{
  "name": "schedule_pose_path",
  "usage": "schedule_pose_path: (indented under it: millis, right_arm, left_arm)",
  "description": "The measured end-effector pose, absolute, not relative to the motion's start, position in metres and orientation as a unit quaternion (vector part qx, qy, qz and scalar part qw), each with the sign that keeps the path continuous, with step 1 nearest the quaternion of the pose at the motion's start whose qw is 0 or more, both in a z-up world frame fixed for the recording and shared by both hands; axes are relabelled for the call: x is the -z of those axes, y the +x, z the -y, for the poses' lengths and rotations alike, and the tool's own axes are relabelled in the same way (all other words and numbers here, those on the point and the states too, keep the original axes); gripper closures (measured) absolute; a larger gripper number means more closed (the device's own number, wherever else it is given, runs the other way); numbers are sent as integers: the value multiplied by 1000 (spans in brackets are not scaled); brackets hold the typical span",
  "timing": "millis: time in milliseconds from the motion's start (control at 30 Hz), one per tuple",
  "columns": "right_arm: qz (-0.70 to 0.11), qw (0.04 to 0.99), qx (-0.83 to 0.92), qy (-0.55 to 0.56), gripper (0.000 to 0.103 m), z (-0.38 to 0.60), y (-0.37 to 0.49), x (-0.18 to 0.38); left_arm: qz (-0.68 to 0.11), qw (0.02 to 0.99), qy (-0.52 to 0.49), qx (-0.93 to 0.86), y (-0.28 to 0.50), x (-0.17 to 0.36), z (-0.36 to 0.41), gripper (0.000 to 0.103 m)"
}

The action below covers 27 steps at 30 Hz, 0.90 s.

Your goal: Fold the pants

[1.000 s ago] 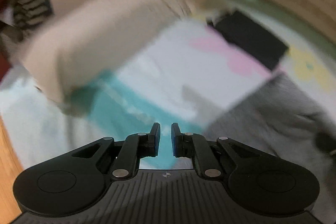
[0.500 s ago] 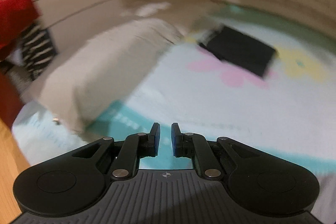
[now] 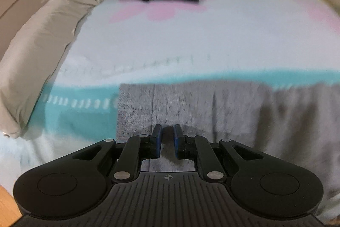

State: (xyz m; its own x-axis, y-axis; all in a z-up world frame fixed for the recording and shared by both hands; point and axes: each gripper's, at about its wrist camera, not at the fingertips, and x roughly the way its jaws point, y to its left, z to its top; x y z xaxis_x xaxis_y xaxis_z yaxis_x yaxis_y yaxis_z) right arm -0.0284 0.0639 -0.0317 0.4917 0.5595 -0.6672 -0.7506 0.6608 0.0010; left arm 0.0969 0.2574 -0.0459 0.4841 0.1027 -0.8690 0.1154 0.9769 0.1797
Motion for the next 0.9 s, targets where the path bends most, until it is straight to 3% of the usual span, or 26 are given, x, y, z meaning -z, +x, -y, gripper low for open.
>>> schedule_pose_path:
  millis: [133, 233, 267, 667, 700, 733, 900]
  right_arm:
    - [-341, 858, -340, -178, 35, -21, -37, 44]
    - [-353, 853, -332, -195, 56, -7, -47, 60]
    - [-356, 850, -330, -204, 58, -5, -50, 63]
    - [-307, 831, -338, -317, 59, -11, -69, 80]
    - [-311, 830, -343, -311, 65, -10, -67, 80]
    - [-318, 827, -350, -304, 94, -9, -64, 80]
    - [-340, 829, -369, -247, 96, 7, -55, 66]
  left_arm:
    - [-507, 848, 157, -10, 104, 64, -253, 89]
    - [-493, 846, 197, -42, 108, 68, -249, 87]
    - [-493, 847, 193, -43, 110, 68, -250, 87]
    - [-492, 847, 195, -48, 112, 69, -248, 87]
    - [-492, 848, 191, -47, 111, 69, -249, 87]
    - [-492, 848, 188, -47, 111, 68, -250, 87]
    - [-492, 850, 181, -41, 111, 67, -253, 87]
